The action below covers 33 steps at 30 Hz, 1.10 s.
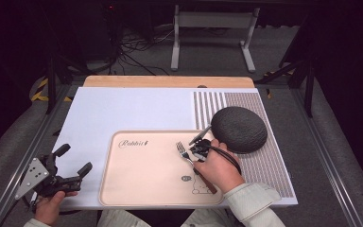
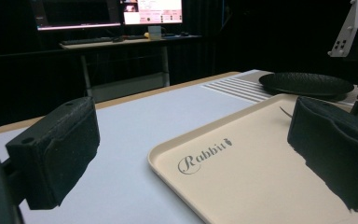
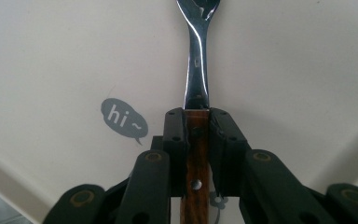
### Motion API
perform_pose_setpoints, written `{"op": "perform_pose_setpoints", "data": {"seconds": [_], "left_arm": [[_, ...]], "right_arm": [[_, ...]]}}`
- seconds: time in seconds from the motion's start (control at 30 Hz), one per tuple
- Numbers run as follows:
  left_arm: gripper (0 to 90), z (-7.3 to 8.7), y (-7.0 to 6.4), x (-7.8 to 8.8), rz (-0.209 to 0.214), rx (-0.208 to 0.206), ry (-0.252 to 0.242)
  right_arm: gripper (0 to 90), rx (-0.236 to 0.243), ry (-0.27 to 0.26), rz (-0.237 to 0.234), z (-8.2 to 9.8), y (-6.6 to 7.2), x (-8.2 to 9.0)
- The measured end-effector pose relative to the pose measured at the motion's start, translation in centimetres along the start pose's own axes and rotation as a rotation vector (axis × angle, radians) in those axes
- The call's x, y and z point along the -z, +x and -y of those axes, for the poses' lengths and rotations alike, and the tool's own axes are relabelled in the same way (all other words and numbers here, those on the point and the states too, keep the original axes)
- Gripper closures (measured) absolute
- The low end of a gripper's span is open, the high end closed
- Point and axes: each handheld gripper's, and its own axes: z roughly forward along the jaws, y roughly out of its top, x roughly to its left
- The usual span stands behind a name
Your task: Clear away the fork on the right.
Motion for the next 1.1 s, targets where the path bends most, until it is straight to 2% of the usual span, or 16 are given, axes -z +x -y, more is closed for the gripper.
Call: {"op": "perform_pose_setpoints", "data": {"seconds": [0.2,0.3,0.47,0.57,0.6,0.63,0.67,0.73,0.77,0.8,0.83,0.87,0.93,1.0,1.07,1.1], "left_arm": [[2.7,0.0,0.0,0.0,0.001,0.000,0.001],[2.7,0.0,0.0,0.1,-0.002,0.000,-0.003],[2.8,0.0,0.1,0.1,-0.004,0.000,-0.004],[2.7,0.0,0.0,0.1,-0.001,0.001,-0.003],[2.7,0.0,0.0,0.1,-0.001,0.000,-0.003],[2.8,0.0,0.0,0.0,-0.001,0.001,-0.003],[2.7,0.0,0.0,0.1,-0.001,0.001,-0.003],[2.7,0.0,0.0,0.1,-0.001,0.001,-0.003],[2.7,0.0,0.0,0.1,-0.001,0.002,-0.003],[2.8,0.0,0.0,0.1,0.000,0.001,-0.004],[2.8,0.0,0.0,0.1,0.000,0.001,-0.004],[2.8,0.0,0.0,0.1,-0.001,-0.001,-0.004],[2.8,0.0,0.0,0.1,-0.001,0.000,-0.004],[2.8,0.0,0.1,0.1,-0.003,0.001,-0.004],[2.8,0.0,0.1,0.1,-0.001,0.000,-0.004],[2.8,0.0,0.1,0.1,-0.001,0.000,-0.004]], "right_arm": [[77.9,0.014,0.000,0.004,0.0,-0.1,-0.3],[70.1,0.018,-0.005,0.002,-0.1,-0.2,-0.3],[67.6,0.031,-0.025,0.003,-0.2,-0.2,0.1],[72.9,0.060,-0.070,0.004,-0.3,-0.2,0.7],[72.9,0.060,-0.070,0.004,-0.3,-0.2,0.7],[76.4,0.080,-0.092,0.012,-0.3,-0.2,1.1],[81.7,0.123,-0.129,0.014,-0.5,-0.1,1.7],[84.4,0.175,-0.158,0.009,-0.7,0.0,2.1],[84.4,0.175,-0.158,0.009,-0.7,0.0,2.1],[86.2,0.216,-0.177,-0.017,-0.9,0.1,2.3],[90.0,0.290,-0.212,-0.063,-1.1,0.1,2.5],[90.0,0.315,-0.226,-0.070,-1.2,0.2,2.6],[90.0,0.331,-0.232,-0.072,-1.2,0.3,2.6],[90.0,0.398,-0.261,-0.083,-1.6,0.6,2.6],[90.0,0.412,-0.272,-0.087,-1.7,0.7,2.5],[90.0,0.437,-0.278,-0.086,-1.8,0.7,2.5]]}}
